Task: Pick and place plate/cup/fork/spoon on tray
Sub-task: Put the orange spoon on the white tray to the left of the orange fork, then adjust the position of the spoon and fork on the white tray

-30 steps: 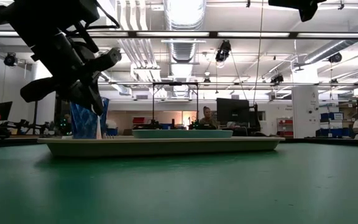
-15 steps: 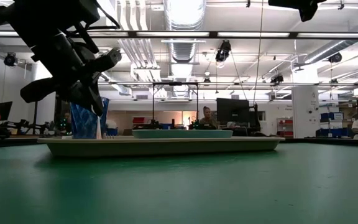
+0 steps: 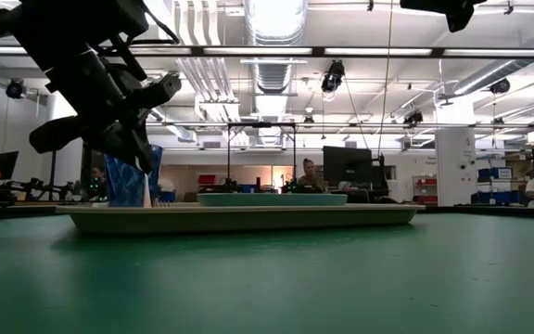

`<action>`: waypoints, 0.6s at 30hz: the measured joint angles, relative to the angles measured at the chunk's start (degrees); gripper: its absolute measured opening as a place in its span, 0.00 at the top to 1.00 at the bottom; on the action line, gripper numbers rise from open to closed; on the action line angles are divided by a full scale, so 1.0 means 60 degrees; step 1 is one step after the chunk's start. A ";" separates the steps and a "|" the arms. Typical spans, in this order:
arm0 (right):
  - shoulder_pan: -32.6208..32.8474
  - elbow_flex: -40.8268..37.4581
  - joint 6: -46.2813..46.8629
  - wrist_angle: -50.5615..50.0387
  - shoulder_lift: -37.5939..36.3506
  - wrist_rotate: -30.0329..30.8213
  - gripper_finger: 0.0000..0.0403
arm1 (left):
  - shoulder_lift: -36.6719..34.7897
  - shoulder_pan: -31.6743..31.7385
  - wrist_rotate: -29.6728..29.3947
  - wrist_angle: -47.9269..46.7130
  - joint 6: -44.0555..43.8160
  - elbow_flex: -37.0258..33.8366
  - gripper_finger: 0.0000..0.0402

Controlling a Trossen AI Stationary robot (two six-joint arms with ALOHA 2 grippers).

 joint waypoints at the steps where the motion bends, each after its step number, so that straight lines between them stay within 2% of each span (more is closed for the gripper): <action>1: -0.0002 0.0000 0.0000 0.0000 0.0000 0.0000 0.85 | 0.0003 0.0000 0.0003 -0.0005 0.0003 0.0000 0.93; 7: 0.0000 0.0000 0.0000 0.0000 0.0000 0.0000 0.85 | 0.0003 0.0000 0.0003 -0.0009 0.0006 -0.0004 0.87; 18: 0.0000 0.0000 0.0000 -0.0004 0.0000 0.0000 0.85 | 0.0003 0.0000 0.0003 -0.0002 0.0006 -0.0004 0.86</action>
